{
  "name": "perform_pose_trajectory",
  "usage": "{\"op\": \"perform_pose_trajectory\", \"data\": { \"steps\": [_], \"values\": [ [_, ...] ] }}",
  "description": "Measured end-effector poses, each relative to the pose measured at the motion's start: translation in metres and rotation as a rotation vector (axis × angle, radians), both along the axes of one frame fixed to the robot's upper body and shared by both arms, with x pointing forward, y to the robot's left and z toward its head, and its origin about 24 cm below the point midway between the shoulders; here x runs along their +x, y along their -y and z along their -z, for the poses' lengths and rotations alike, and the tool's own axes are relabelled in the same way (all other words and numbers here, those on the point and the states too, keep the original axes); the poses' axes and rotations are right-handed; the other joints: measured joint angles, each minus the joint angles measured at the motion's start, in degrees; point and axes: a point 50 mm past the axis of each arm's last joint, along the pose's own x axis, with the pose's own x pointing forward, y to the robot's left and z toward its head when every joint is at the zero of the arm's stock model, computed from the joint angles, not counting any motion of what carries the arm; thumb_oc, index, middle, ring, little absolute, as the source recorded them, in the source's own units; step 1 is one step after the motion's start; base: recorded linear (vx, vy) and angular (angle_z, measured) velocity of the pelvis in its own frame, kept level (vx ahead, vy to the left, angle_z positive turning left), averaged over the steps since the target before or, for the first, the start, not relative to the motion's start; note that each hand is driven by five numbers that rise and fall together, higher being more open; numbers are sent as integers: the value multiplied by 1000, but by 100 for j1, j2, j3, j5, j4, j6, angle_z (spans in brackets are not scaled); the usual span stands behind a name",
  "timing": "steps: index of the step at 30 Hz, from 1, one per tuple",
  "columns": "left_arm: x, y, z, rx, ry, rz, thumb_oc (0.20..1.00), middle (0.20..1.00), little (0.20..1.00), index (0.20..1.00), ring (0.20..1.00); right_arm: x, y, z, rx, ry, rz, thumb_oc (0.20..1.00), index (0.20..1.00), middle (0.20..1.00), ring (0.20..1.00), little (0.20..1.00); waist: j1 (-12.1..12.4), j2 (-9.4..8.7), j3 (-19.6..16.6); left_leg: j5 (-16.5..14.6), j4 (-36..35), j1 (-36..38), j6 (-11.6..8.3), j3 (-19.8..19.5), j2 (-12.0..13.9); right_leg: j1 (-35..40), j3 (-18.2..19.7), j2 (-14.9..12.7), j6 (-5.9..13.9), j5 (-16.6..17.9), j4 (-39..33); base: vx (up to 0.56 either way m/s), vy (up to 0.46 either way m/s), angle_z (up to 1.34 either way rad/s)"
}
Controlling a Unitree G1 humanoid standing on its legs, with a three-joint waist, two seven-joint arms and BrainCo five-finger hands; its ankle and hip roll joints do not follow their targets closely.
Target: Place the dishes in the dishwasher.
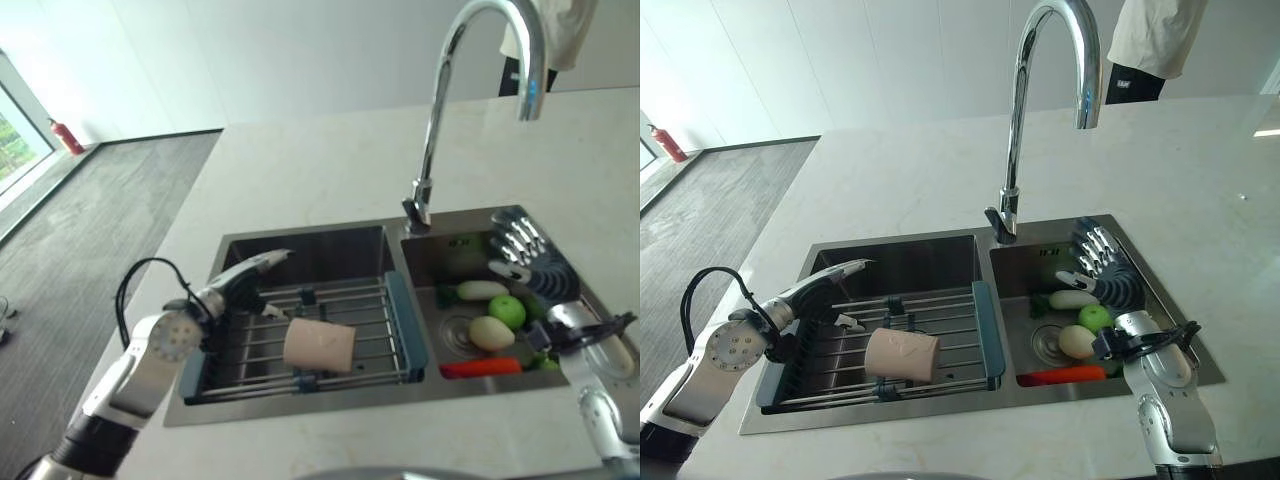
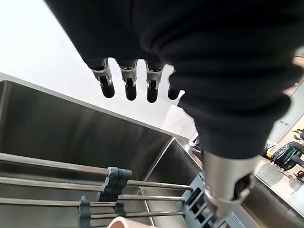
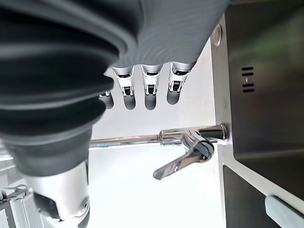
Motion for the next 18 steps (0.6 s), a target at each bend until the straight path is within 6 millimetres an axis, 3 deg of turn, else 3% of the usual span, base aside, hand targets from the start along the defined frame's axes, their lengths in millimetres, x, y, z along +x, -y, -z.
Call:
{"op": "perform_pose_trajectory", "data": {
  "steps": [18],
  "values": [
    [-8, 17, 19, 81, -136, 118, 1000, 1000, 1000, 1000, 1000, 0, 0, 0, -1, 1, 2, 1000, 1000, 1000, 1000, 1000, 20, -102, -15, 0, -1, -2, 0, 33, 10, -18, 9, 1, -4, 3, 0, 2, -1, -1]
  ]
}}
